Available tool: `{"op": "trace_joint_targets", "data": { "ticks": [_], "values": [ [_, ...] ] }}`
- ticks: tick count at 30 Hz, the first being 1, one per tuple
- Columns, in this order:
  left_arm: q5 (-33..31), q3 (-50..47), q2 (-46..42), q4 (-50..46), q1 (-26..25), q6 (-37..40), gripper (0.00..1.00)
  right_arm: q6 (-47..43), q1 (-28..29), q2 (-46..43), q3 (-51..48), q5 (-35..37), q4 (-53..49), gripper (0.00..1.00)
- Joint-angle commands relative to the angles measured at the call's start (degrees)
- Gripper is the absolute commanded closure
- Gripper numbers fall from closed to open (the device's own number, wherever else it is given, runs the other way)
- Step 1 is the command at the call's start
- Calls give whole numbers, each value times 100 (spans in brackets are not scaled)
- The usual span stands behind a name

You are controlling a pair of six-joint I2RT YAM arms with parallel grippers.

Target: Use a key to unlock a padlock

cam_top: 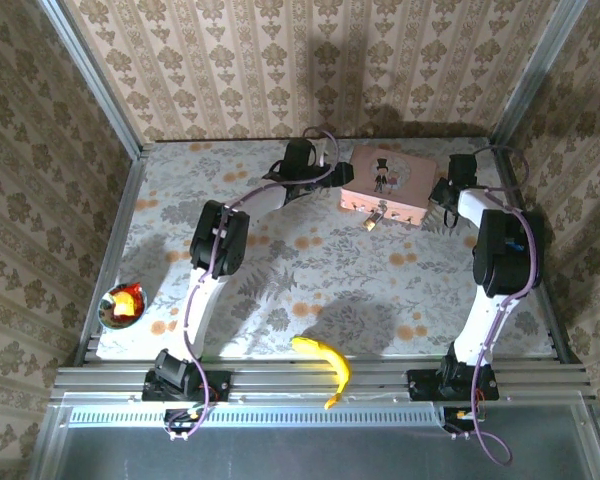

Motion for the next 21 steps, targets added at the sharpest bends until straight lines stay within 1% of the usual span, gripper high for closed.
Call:
{"op": "trace_joint_targets", "data": {
  "ticks": [1,5,7,10,11,13,17,21],
  "values": [
    [227,364,185,-341,-85,95,26,-324,10,221,244,-689,-60,100],
    [285,267,104,-355,-171,158,34,-457,81,337,344,-1376,-3,100],
    [234,12,-71,-257,-209,202,40,-674,197,309,411,-1412,-101,100],
    [109,-524,-393,63,-238,181,42,-876,354,248,516,-1508,-262,100],
    [68,-719,-504,209,-246,148,45,-917,390,232,548,-1557,-296,100],
    [-12,-1125,-760,536,-246,73,45,-971,476,190,643,-1690,-398,100],
    [-151,-1757,-1165,864,-246,54,45,-830,684,267,878,-2079,-461,100],
    [-365,-2526,-1647,1185,-238,-19,45,-568,1107,416,1009,-2128,-382,100]
  ]
}}
